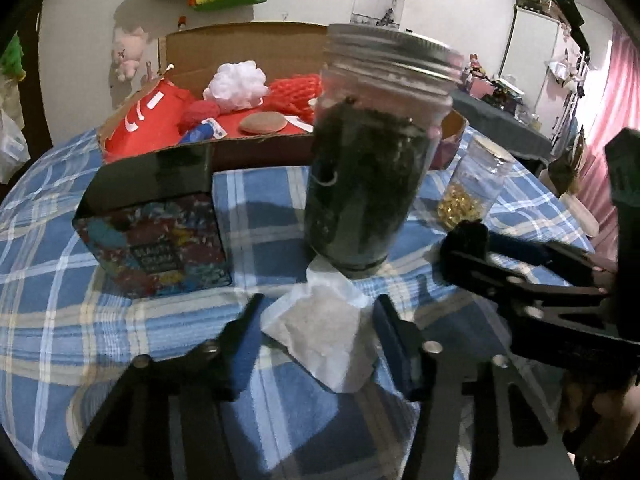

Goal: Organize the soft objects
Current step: 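Grasp the black fuzzy scrunchie with the right tool while the left tool grasps the white tissue, then lift the black scrunchie and white tissue and carry them over the box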

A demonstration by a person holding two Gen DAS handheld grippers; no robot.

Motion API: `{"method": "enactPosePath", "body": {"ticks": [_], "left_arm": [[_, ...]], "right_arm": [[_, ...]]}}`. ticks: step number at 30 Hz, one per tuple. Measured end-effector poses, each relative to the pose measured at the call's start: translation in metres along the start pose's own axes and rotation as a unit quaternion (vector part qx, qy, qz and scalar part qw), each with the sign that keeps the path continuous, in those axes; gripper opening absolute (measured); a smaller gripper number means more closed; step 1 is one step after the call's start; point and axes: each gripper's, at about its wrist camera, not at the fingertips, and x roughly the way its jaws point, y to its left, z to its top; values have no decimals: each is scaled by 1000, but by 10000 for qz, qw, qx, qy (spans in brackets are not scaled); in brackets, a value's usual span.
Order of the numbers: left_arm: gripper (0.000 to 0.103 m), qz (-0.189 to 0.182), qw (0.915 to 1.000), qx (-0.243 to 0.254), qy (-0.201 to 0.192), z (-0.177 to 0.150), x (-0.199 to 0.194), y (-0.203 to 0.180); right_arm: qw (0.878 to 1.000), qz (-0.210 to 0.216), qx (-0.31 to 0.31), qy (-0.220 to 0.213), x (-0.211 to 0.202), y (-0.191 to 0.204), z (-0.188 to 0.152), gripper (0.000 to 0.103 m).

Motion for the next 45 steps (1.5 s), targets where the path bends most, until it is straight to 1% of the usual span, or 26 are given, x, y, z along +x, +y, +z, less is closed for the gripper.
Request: {"method": "enactPosePath", "body": {"ticks": [1, 3, 5, 6, 8, 11, 18, 36, 45], "left_arm": [[34, -73, 10000, -11, 3, 1, 0, 1], [27, -122, 9999, -23, 0, 2, -1, 1], [17, -167, 9999, -12, -20, 4, -2, 2], [14, -194, 9998, -3, -40, 5, -3, 2], [14, -277, 9996, 45, -69, 8, -7, 1], [13, -308, 9993, 135, -150, 11, -13, -1], [13, -408, 9985, 246, -259, 16, -22, -3], [13, -385, 9986, 253, -256, 17, -23, -1], [13, -211, 9995, 61, -232, 9, -35, 24]], "right_arm": [[9999, 91, 12, 51, 2, -1, -1, 33], [9998, 195, 25, -13, -1, -2, -2, 32], [9996, 251, -22, -146, -7, -1, -3, 30], [9994, 278, -54, -194, -11, 1, -3, 30], [9986, 422, -137, -304, -18, 6, -3, 30], [9976, 521, -253, -386, -25, 15, -3, 30], [9966, 656, -307, -396, -29, 23, -2, 30], [9972, 612, -289, -309, -28, 20, -4, 30], [9987, 407, -155, -263, -37, 3, -7, 30]]}}
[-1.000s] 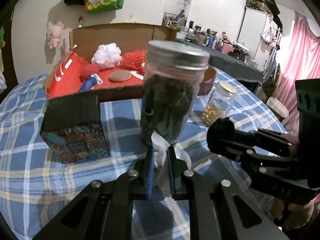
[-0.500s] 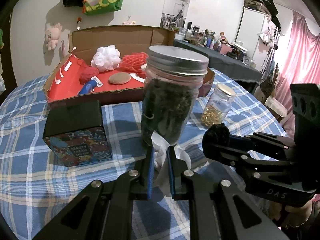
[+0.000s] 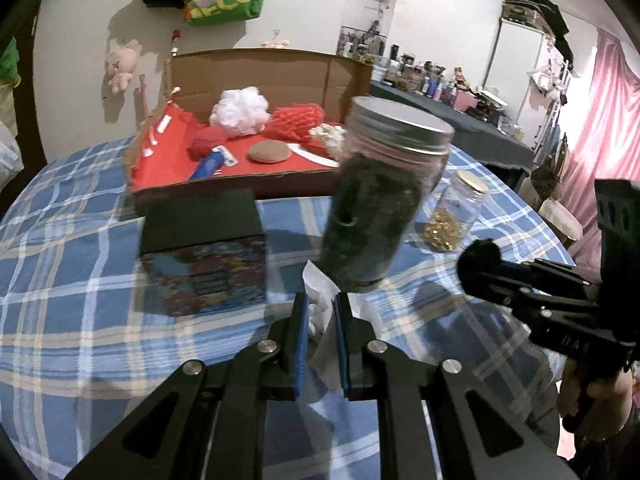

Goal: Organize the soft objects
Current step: 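Lift the black scrunchie and white tissue and carry them over the box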

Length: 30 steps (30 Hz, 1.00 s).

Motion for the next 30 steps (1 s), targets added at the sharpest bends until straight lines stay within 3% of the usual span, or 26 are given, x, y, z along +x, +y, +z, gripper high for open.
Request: {"method": "enactPosePath", "body": {"ticks": [14, 24, 30], "left_arm": [[13, 488, 9980, -404, 48, -7, -29, 58], [13, 812, 9949, -587, 79, 1, -26, 99], [13, 691, 9963, -509, 64, 16, -19, 116]], "right_arm": [[9984, -437, 349, 99, -13, -33, -6, 30], [9965, -637, 535, 118, -15, -61, 3, 30], [9966, -547, 604, 123, -11, -82, 19, 30]]}}
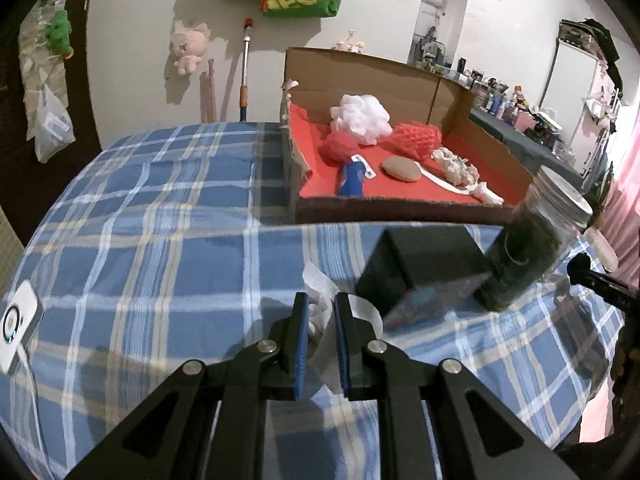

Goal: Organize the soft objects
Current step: 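Lift the black scrunchie and white tissue and carry them over the box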

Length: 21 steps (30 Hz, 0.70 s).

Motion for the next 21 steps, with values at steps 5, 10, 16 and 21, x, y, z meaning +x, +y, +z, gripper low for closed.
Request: {"method": "enactPosePath", "body": {"ticks": [5, 10, 16, 21], "left_arm": [[13, -411, 9990, 150, -98, 20, 9, 7], [13, -681, 9967, 408, -194, 38, 16, 9], [13, -876, 9941, 611, -162, 56, 26, 13], [13, -1053, 9914, 767, -157, 66, 29, 10]], "right_arm": [[9994, 326, -139, -62, 4, -10, 23, 30], [9980, 486, -403, -7, 15, -11, 44, 30], [9961, 659, -579, -4, 21, -17, 62, 30], [9936, 785, -814, -18, 23, -15, 76, 30]]}}
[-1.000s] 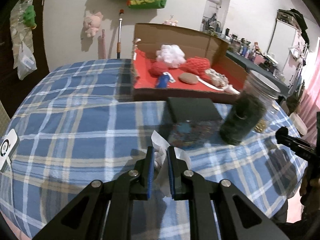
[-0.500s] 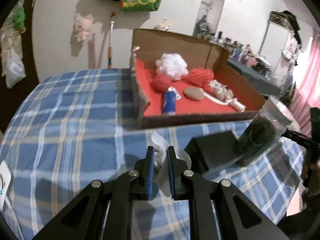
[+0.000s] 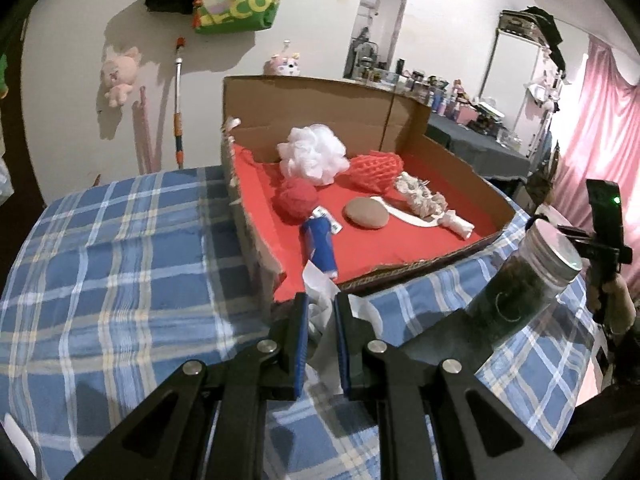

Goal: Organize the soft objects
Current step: 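Lift the black scrunchie and white tissue and carry them over the box, then lower the black scrunchie into the box with the right tool while the left tool lowers the tissue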

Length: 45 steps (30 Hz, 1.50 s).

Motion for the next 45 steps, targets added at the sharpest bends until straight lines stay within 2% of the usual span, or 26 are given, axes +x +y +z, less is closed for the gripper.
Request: {"method": "enactPosePath", "body": {"ticks": [8, 12, 19, 23, 28, 33, 45], "left_arm": [[13, -190, 9990, 405, 52, 26, 12, -19], [13, -439, 9973, 568, 177, 48, 30, -36], [13, -793, 9928, 645, 628, 80, 69, -59], [13, -928, 9891, 530, 1008, 90, 94, -65], [13, -865, 9839, 376, 1520, 95, 125, -67], [13, -748, 9794, 278, 1855, 97, 146, -66], [14, -505, 9736, 209, 2214, 95, 162, -60]], "right_arm": [[9987, 320, -386, 106, 14, 14, 32, 30], [9967, 566, -527, 265, 30, 26, 50, 30], [9895, 775, -941, 777, 70, 55, 83, 30], [9823, 785, -1071, 1319, 100, 68, 97, 30], [9714, 810, -1094, 1947, 133, 73, 103, 30], [9629, 713, -1150, 2333, 154, 77, 107, 30], [9479, 467, -1157, 2931, 183, 81, 109, 31]]}}
